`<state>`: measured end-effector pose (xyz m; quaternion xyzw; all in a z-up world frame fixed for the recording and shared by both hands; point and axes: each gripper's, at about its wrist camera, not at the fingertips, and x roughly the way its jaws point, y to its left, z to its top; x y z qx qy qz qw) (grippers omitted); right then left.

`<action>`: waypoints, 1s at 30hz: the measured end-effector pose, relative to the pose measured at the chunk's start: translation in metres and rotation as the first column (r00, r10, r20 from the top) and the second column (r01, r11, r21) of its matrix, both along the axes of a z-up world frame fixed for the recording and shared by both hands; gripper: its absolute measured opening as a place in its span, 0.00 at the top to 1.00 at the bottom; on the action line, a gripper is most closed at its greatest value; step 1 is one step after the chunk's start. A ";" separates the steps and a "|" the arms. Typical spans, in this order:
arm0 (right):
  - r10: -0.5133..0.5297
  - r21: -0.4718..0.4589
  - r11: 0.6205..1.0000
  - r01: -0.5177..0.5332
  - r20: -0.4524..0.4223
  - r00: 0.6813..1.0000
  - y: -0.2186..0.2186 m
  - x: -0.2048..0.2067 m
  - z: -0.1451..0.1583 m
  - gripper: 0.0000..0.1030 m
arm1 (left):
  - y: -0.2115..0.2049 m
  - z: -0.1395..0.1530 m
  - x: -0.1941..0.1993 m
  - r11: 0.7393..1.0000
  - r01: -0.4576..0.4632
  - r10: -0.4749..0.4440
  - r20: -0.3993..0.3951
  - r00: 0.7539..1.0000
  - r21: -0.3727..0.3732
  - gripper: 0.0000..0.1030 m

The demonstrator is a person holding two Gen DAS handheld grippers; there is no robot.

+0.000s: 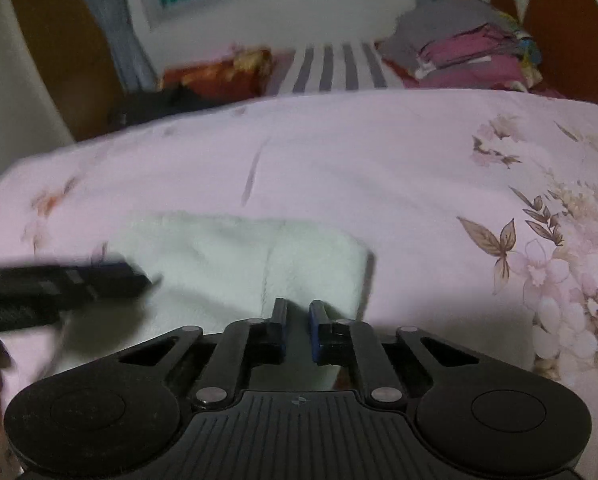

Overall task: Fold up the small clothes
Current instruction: 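Close the right tool and press the folded sweater flat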

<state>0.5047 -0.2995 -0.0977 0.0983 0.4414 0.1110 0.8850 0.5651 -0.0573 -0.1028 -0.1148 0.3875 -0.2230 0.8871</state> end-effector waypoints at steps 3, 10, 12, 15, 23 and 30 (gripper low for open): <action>0.005 -0.021 1.000 -0.005 0.008 1.000 0.001 -0.002 0.001 0.91 | 0.002 0.001 0.000 1.000 -0.007 0.007 -0.007 1.000 -0.009 0.65; -0.019 0.021 1.000 0.017 0.069 0.997 -0.008 -0.019 0.024 0.91 | 0.004 0.036 -0.046 0.999 0.025 -0.028 0.072 0.997 0.042 0.65; 0.014 0.037 0.999 -0.018 0.092 0.996 -0.005 -0.031 0.032 0.91 | -0.007 0.028 -0.050 0.995 0.061 -0.064 0.043 0.997 0.074 0.65; 0.099 -0.070 0.993 -0.094 0.068 0.993 0.016 -0.040 0.021 0.91 | -0.018 0.012 -0.050 0.996 0.073 -0.073 -0.001 0.997 0.045 0.65; 0.017 -0.092 0.996 -0.014 0.035 0.999 -0.004 -0.054 0.021 0.91 | -0.001 0.026 -0.093 0.999 0.044 -0.044 0.036 0.998 0.000 0.65; 0.166 -0.018 0.986 -0.165 0.131 0.978 0.020 -0.116 0.046 0.91 | 0.018 0.029 -0.147 0.998 -0.049 0.051 0.052 0.997 -0.036 0.65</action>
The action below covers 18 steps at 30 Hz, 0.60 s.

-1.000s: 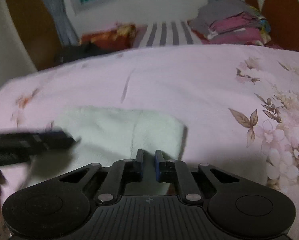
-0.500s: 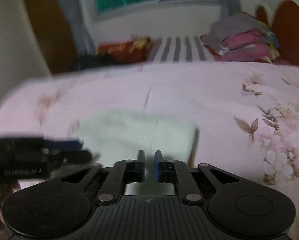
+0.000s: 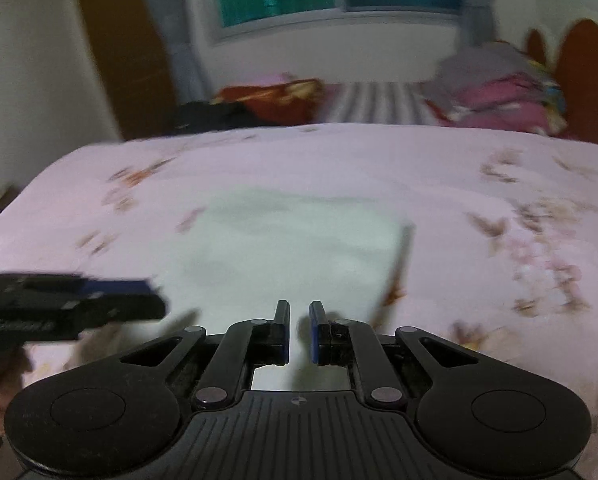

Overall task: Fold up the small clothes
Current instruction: 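Close the right tool and press the folded sweater flat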

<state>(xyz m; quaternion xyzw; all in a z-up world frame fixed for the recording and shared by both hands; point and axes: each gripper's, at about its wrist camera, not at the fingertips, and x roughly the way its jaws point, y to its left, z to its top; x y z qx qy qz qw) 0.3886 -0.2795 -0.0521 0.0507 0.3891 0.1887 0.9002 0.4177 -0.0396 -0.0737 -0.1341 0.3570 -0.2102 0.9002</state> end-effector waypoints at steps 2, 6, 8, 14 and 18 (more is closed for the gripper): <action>0.061 -0.011 0.998 -0.061 -0.013 0.998 0.015 -0.013 -0.006 0.91 | 0.001 -0.008 -0.003 1.000 -0.009 0.010 -0.063 0.998 0.024 0.68; 0.046 -0.159 0.985 -0.064 -0.112 0.993 0.028 -0.020 -0.033 0.91 | 0.001 -0.029 -0.011 0.998 -0.006 -0.004 -0.147 0.989 -0.070 0.68; -0.023 -0.130 0.992 0.004 -0.145 0.989 0.016 -0.020 -0.031 0.91 | 0.000 -0.031 -0.019 0.997 -0.013 0.001 -0.146 0.989 -0.078 0.68; -0.085 -0.175 0.983 0.058 -0.150 0.985 0.001 -0.038 -0.029 0.91 | -0.010 -0.024 -0.049 1.000 0.001 -0.001 -0.126 0.992 0.004 0.66; -0.103 -0.090 0.991 0.095 -0.082 0.991 0.000 -0.064 -0.004 0.91 | -0.009 -0.005 -0.067 0.992 -0.076 0.080 -0.041 0.996 0.101 0.58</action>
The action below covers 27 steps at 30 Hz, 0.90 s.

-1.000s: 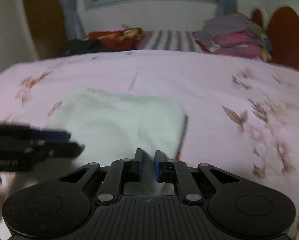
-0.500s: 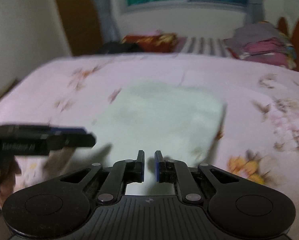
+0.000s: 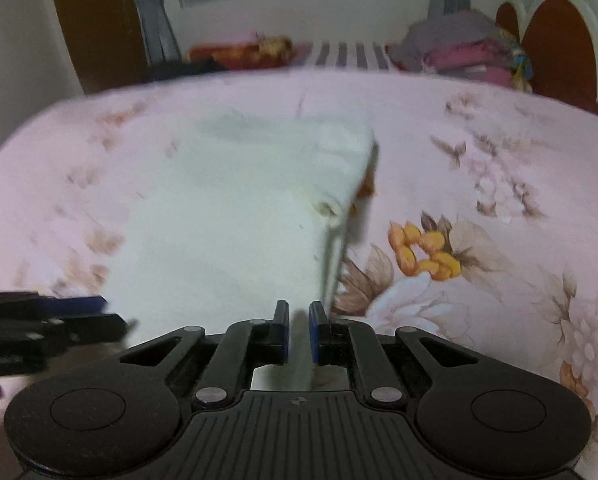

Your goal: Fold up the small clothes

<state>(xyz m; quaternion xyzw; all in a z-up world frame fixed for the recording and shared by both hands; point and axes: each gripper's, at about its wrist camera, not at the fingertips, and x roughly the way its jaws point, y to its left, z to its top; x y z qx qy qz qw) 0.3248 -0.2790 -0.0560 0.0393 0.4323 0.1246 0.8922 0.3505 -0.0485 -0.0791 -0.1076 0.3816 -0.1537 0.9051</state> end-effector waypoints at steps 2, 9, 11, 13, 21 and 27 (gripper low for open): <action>0.011 0.038 0.999 -0.013 0.035 0.999 0.008 -0.007 0.007 0.91 | 0.001 0.001 0.005 0.999 -0.035 0.035 -0.001 0.999 0.006 0.58; 0.017 -0.058 0.998 -0.021 -0.070 0.997 0.036 -0.004 -0.026 0.91 | -0.002 -0.019 0.020 0.999 0.020 -0.013 -0.150 0.989 0.049 0.54; -0.004 -0.049 0.999 -0.001 -0.088 0.996 0.030 -0.003 -0.021 0.91 | 0.004 -0.012 0.017 0.999 0.006 0.000 -0.138 0.990 0.041 0.53; -0.030 -0.057 0.998 0.028 -0.051 0.998 0.028 -0.005 -0.006 0.91 | 0.010 -0.004 0.018 0.999 -0.022 0.025 -0.091 0.996 0.031 0.42; -0.067 -0.022 0.998 0.065 -0.089 0.994 0.030 0.005 -0.028 0.91 | -0.004 -0.020 0.040 0.991 0.030 -0.011 -0.148 0.989 0.129 0.26; -0.123 0.004 0.992 0.123 -0.059 0.991 0.023 0.002 -0.015 0.91 | 0.002 -0.006 0.045 0.989 0.020 -0.004 -0.106 0.994 0.146 0.13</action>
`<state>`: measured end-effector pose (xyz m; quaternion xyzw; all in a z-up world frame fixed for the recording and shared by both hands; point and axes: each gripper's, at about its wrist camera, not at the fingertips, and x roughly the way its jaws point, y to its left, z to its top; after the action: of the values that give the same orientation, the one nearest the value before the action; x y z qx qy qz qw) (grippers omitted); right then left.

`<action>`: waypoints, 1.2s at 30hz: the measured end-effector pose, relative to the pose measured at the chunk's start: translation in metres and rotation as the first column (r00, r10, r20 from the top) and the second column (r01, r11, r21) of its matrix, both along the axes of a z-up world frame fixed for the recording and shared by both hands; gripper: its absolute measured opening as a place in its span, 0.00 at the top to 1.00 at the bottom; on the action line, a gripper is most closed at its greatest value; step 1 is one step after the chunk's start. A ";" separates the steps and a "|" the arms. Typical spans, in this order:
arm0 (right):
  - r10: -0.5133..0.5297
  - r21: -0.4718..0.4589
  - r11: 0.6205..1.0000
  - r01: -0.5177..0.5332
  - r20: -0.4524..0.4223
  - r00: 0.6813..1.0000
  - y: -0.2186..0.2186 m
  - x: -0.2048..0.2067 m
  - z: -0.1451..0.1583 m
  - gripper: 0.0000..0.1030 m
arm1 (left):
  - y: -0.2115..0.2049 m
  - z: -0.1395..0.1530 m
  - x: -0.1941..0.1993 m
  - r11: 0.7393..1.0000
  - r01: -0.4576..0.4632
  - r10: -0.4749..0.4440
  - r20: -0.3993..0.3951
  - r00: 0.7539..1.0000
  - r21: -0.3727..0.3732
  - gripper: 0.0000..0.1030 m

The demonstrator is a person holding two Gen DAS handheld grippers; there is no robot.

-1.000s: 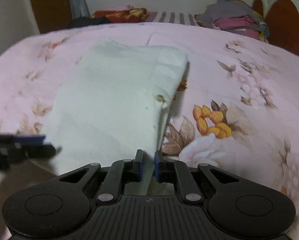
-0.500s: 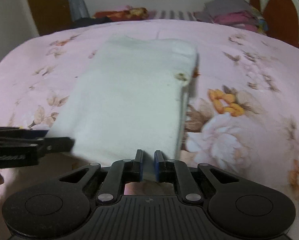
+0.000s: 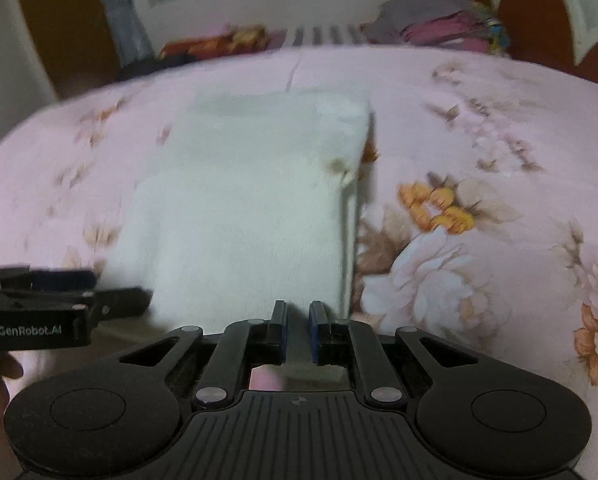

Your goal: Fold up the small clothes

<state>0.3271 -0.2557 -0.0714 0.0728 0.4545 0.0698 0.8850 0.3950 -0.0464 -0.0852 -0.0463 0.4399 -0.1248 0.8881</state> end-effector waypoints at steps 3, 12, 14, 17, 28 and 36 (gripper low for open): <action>-0.062 0.005 0.998 0.061 0.054 0.997 -0.008 0.007 0.010 0.90 | -0.002 0.008 0.011 1.000 0.000 0.000 0.046 0.999 0.015 0.07; -0.064 0.012 0.998 0.063 0.147 0.987 -0.009 0.054 0.030 0.45 | -0.009 0.017 0.049 0.998 -0.049 0.047 0.053 0.997 0.034 0.07; -0.044 0.008 0.999 0.043 0.155 0.987 -0.008 0.063 0.028 0.45 | -0.014 0.012 0.054 0.997 -0.051 0.049 0.049 0.998 0.050 0.07; -0.041 -0.064 0.997 0.046 0.078 0.996 -0.013 0.079 0.003 0.46 | -0.020 -0.003 0.061 0.993 -0.044 0.043 0.014 0.999 0.109 0.06; -0.195 0.415 0.887 0.201 -0.057 0.979 -0.119 0.072 -0.024 0.47 | 0.005 -0.002 0.064 0.989 -0.105 0.103 -0.023 0.994 -0.101 0.21; -0.110 0.592 0.790 0.160 -0.121 0.987 -0.121 0.101 -0.045 0.42 | 0.015 -0.015 0.077 0.966 -0.149 0.129 -0.105 0.986 -0.209 0.18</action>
<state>0.4278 -0.3765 -0.1164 0.3837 0.4379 0.1434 0.8003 0.4723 -0.0316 -0.1006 -0.1792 0.4592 -0.1070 0.8635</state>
